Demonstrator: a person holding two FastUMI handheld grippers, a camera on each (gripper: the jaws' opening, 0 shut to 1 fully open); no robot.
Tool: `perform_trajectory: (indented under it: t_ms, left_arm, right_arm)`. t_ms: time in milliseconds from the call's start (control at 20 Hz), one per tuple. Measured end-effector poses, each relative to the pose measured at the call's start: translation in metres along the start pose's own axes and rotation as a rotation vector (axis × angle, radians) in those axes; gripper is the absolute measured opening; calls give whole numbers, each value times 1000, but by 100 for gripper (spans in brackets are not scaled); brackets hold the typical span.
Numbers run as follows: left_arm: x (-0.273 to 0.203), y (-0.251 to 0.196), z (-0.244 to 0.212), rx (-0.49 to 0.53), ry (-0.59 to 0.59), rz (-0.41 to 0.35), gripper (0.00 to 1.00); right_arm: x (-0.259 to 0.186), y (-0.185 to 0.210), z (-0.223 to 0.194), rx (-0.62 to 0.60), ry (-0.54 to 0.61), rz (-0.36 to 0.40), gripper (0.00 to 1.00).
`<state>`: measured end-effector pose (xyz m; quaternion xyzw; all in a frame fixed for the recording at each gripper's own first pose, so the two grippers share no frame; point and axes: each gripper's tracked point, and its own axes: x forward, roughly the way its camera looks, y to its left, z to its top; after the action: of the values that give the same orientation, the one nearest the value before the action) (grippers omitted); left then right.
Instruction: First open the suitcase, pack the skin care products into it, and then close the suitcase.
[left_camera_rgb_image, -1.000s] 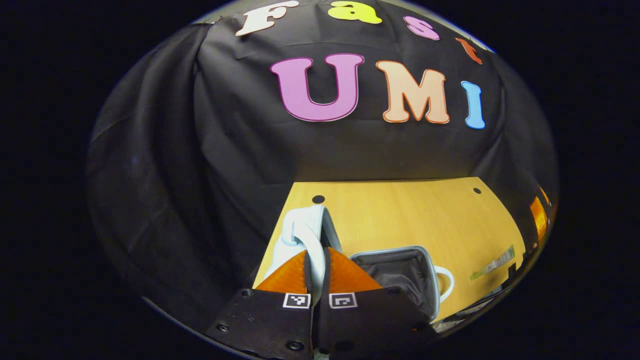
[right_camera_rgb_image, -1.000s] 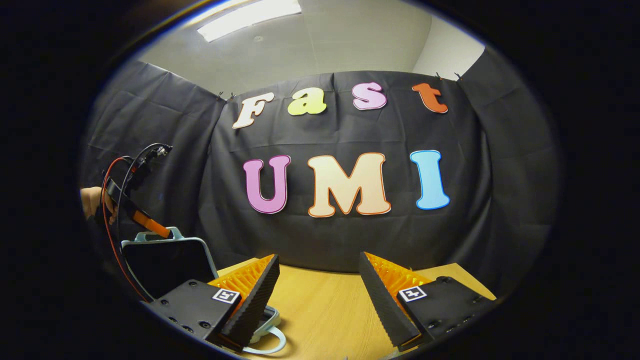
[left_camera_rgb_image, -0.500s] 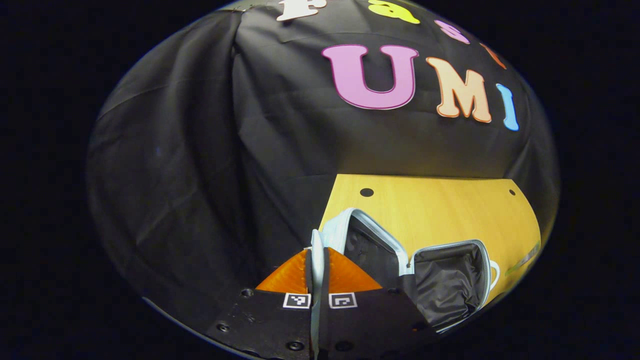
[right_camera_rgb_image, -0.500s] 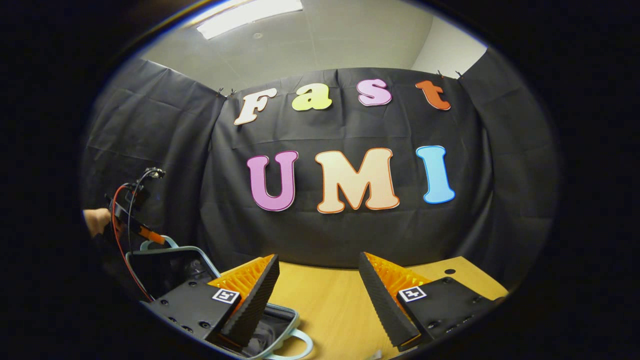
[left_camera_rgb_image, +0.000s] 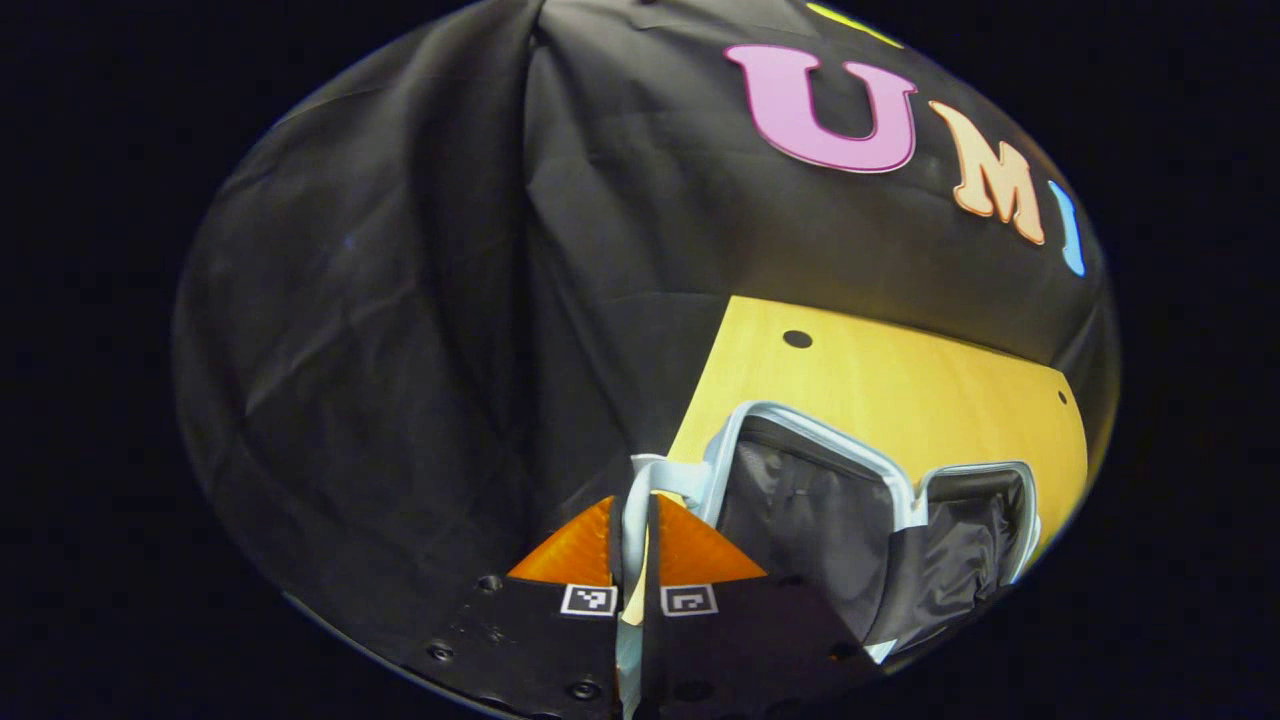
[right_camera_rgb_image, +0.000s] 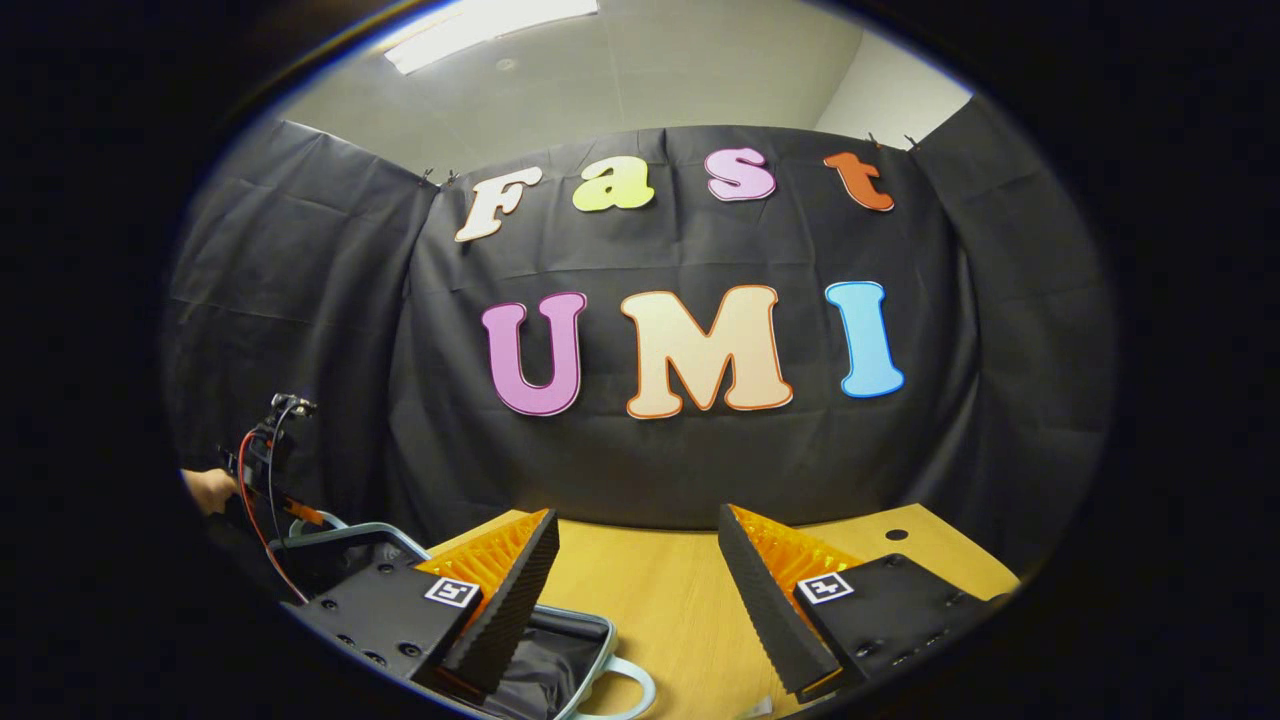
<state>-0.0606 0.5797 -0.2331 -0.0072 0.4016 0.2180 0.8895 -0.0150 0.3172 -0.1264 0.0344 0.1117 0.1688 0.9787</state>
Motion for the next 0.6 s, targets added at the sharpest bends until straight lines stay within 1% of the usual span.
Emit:
perform_trajectory:
  t_ms: [50,100,150,200,250,350,400,450,500,550,600]
  left_arm:
    - [4,2,-5,-22,7,19,7]
    - [5,4,-3,-48,-13,40,9]
    - [4,-2,0,-83,-51,19,15]
    - [4,-7,11,-125,-96,-8,17]
    - [-1,-12,21,-156,-135,-21,27]
    - [-11,-19,40,-174,-224,-11,50]
    - [-18,-26,51,-174,-276,-11,57]
    - [-26,-31,67,-168,-340,-19,75]
    - [-39,-39,82,-157,-399,-14,77]
    - [-51,-48,93,-142,-452,-4,89]
    - [-64,-59,104,-132,-500,0,89]
  right_arm:
    - [1,-2,1,2,2,-3,99]
    - [1,-4,3,4,0,-4,99]
    - [1,-5,6,2,-5,-6,99]
    - [2,-6,9,-3,-7,-7,99]
    - [2,-9,12,-10,-12,-9,99]
    - [2,-13,21,-17,-27,-8,99]
    - [0,-12,26,-15,-39,-2,99]
    - [-2,-17,32,-14,-57,-2,99]
    - [-4,-25,40,-21,-82,-12,99]
    - [-6,-34,47,-31,-105,-23,100]
    - [-9,-42,54,-41,-128,-27,99]
